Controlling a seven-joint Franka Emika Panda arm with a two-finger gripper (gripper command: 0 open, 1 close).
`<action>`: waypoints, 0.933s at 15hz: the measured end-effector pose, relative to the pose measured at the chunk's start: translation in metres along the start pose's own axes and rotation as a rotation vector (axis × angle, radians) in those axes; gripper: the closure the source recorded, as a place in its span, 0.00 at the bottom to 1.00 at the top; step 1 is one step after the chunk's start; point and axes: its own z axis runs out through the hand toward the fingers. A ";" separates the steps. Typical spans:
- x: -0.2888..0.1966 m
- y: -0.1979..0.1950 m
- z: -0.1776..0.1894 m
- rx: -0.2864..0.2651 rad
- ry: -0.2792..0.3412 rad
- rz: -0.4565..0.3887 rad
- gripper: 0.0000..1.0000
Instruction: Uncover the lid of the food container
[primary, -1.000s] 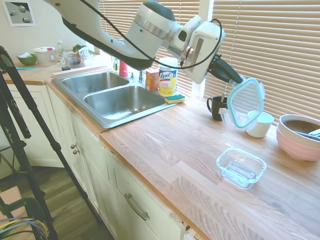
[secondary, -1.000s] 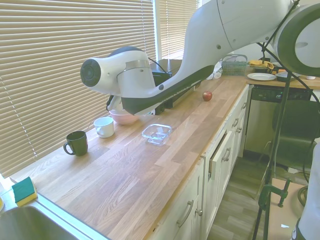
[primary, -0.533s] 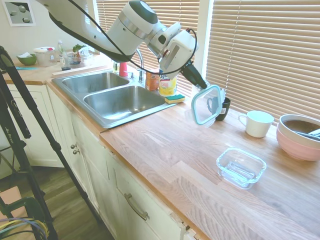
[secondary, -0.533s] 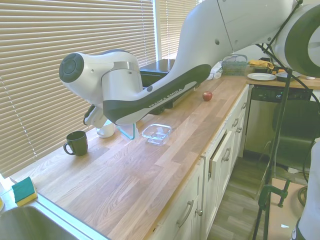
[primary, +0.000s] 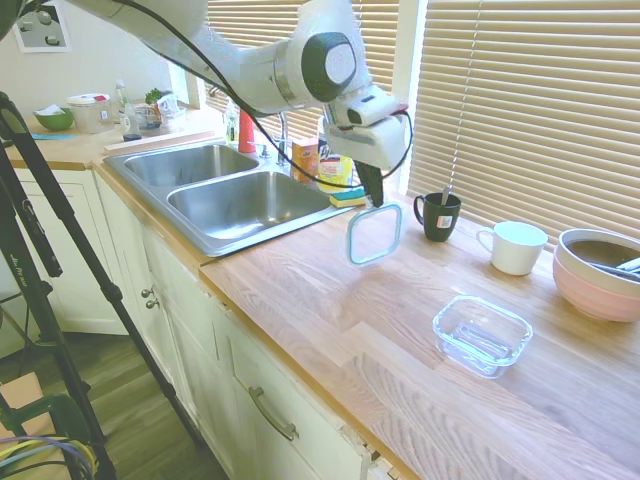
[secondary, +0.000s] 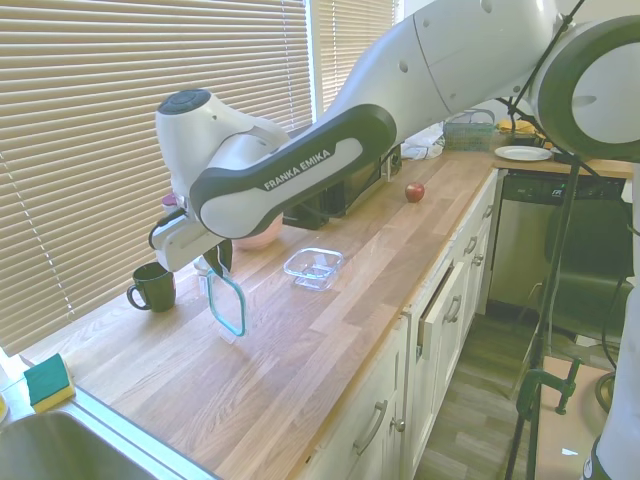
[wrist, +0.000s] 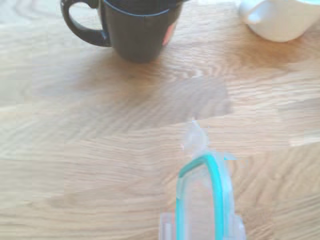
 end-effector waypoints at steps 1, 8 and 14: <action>0.010 0.007 0.008 0.010 -0.027 0.026 1.00; 0.036 0.036 0.072 -0.053 -0.026 0.064 1.00; 0.029 0.053 0.121 -0.156 0.030 -0.002 1.00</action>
